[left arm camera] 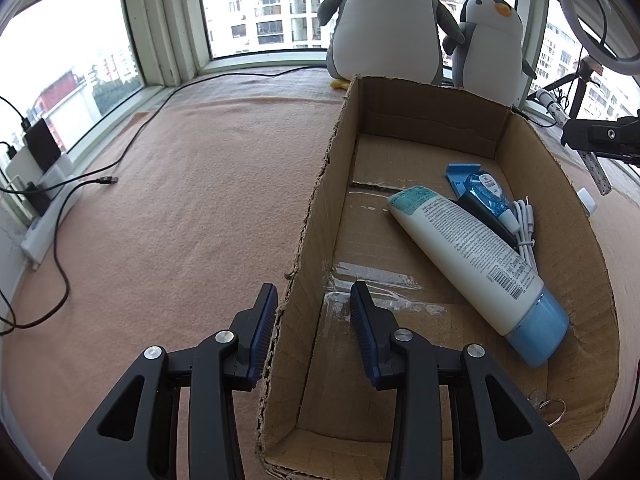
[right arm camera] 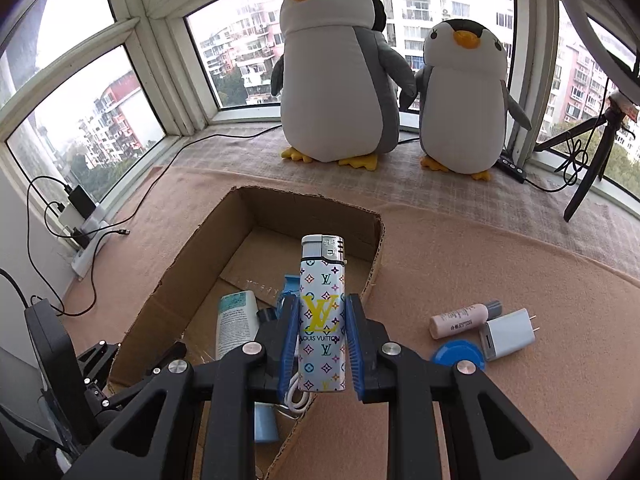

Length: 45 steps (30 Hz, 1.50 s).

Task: Organize rigid objects
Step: 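Carry the lighter into the box and open the right gripper, then move the right gripper back toward the blue tape measure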

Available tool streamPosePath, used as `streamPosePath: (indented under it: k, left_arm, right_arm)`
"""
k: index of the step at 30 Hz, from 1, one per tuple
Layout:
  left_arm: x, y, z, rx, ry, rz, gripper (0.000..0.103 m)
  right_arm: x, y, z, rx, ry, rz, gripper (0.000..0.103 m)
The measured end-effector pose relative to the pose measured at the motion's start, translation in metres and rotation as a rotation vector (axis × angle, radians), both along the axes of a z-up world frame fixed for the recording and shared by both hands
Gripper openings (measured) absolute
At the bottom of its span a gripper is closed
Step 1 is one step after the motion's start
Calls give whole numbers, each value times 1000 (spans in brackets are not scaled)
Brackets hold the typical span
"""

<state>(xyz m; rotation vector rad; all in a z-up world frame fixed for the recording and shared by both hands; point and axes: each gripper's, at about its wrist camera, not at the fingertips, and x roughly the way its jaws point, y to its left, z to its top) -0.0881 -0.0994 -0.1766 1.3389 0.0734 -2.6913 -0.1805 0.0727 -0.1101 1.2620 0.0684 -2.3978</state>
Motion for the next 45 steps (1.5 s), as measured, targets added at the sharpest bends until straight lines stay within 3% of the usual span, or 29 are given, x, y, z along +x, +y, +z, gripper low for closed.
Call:
streamPosePath:
  k: [19,20,22,24,27,45]
  left_arm:
    - [1,-1,0,-6,0,-1,36]
    - [1,-1,0,-6,0,-1,36]
    - [1,-1,0,-7,0,-1,36]
    - [1,-1,0,-7,1,-1,36]
    - [1,-2,0,-9,1,-1,36]
    - [0,-2,0,-11,0,-2,36]
  right_arm:
    - [-34,-26,-29,54,-33,13,21]
    - [-35,-26,-29,49,-36,17,23]
    - [-34,-26,-28,45,-30,20,44]
    - [-31,-27,-24,50,-4,22,56]
    - [-29,-29,-20,56,10,25,62]
    - [-23,0,-12,21,2,-22,66]
